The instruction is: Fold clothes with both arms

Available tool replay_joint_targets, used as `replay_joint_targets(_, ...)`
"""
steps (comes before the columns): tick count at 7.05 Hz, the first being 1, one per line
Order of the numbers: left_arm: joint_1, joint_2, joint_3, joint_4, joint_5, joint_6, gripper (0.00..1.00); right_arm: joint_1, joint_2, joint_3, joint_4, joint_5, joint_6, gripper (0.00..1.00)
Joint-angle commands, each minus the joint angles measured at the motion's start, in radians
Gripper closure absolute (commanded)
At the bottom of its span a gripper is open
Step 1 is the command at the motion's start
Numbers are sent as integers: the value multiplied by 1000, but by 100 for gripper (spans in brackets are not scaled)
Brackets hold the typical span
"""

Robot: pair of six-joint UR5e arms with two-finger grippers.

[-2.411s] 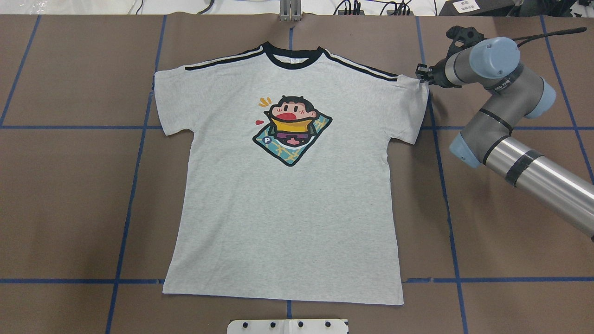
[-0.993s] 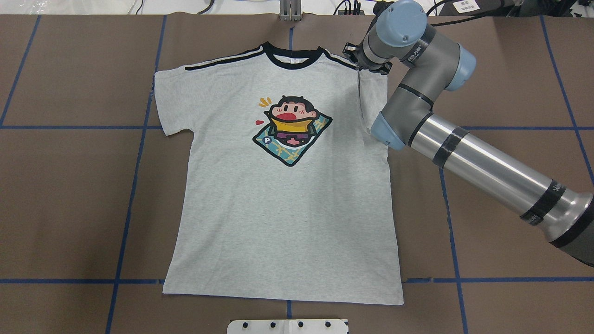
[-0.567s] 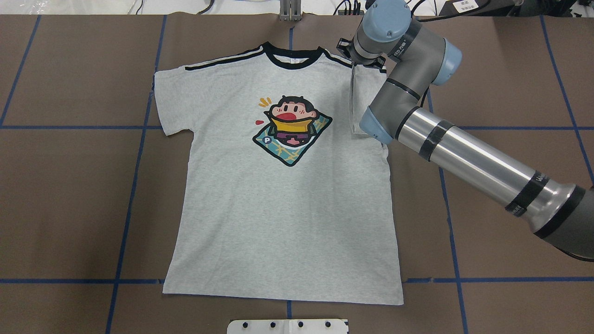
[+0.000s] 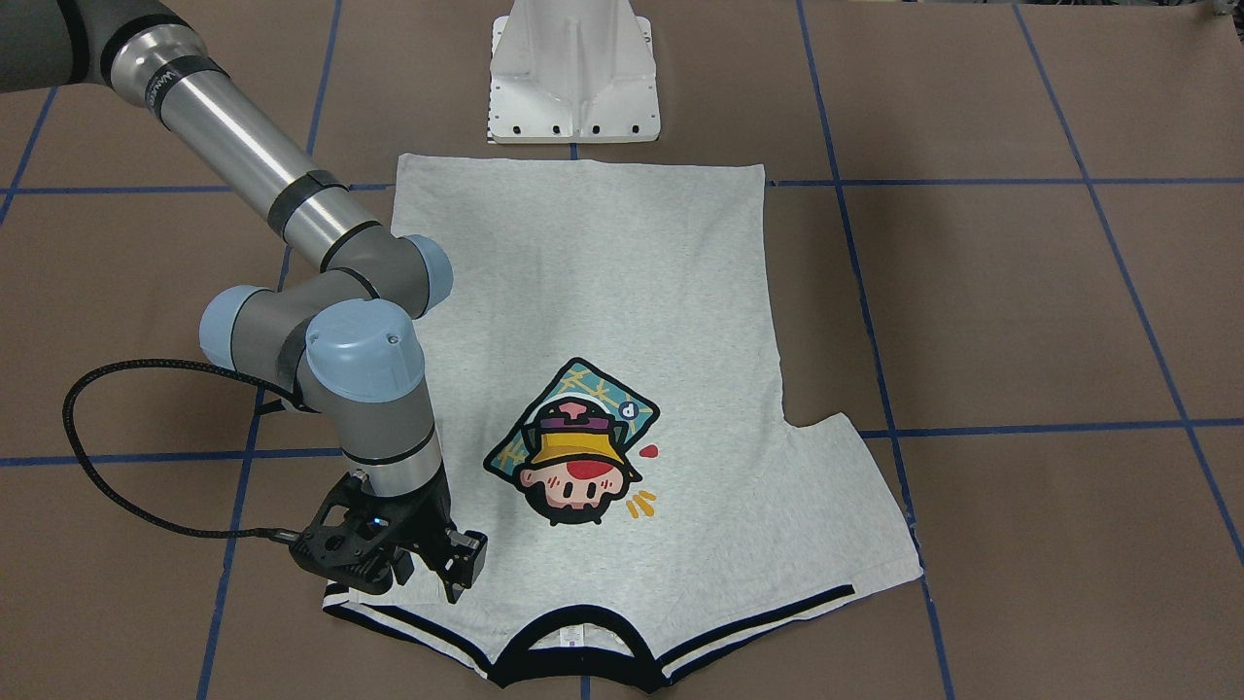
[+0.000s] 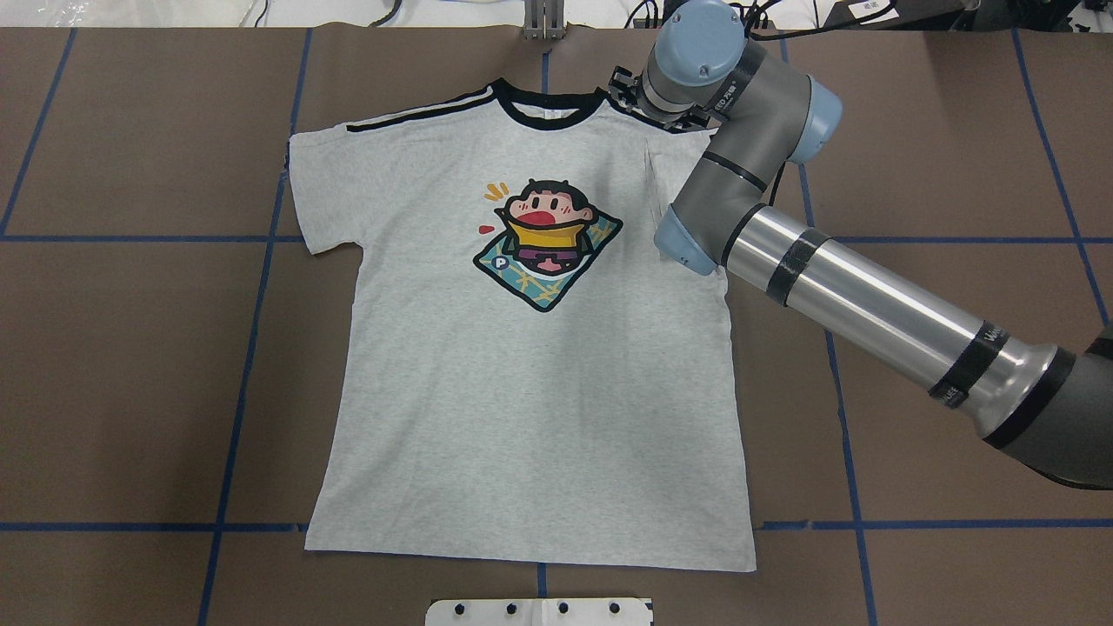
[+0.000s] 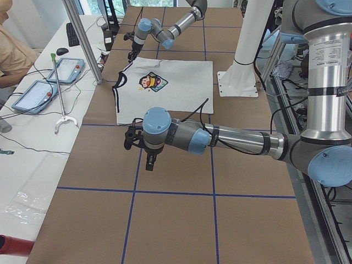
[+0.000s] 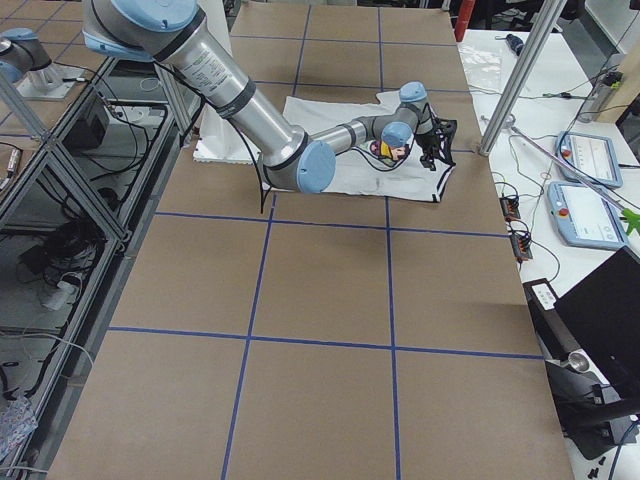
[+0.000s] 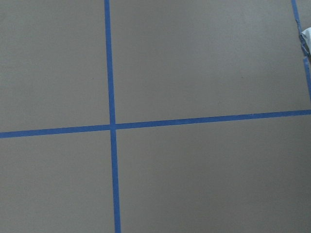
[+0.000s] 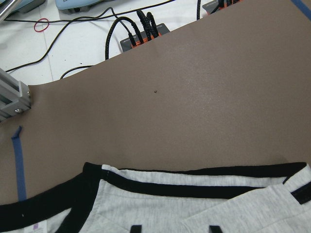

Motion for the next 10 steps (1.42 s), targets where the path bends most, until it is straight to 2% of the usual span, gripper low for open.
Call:
replay_joint_targets(1,47,-94,16,-15,-18,-27,0,2,-12,53,15,7,1,0)
replay_joint_targets(2,101,-148,13,-21,-18,-117,0,-8,-91,124,71,7,3,0)
replay_joint_targets(3,159,-173,19,-79,-17,-207,0,-10,-139,194,129,13,7,0)
replay_joint_targets(4,194,-207,29,-157,-5,-384,0,-10,-164,265,121,42,47,0)
replay_joint_targets(5,222,-262,76,-212,0,-483,0,-8,-231,352,113,106,90,0)
replay_joint_targets(6,248,-326,152,-266,26,-522,0,-7,-308,441,119,108,92,0)
replay_joint_targets(8,294,-363,322,-491,28,-605,0,-4,-449,646,113,132,92,0)
replay_joint_targets(9,339,-406,417,-583,49,-631,0,-2,-492,714,104,149,93,0)
replay_joint_targets(10,392,-497,534,-616,187,-654,0,-1,-524,756,102,148,93,0)
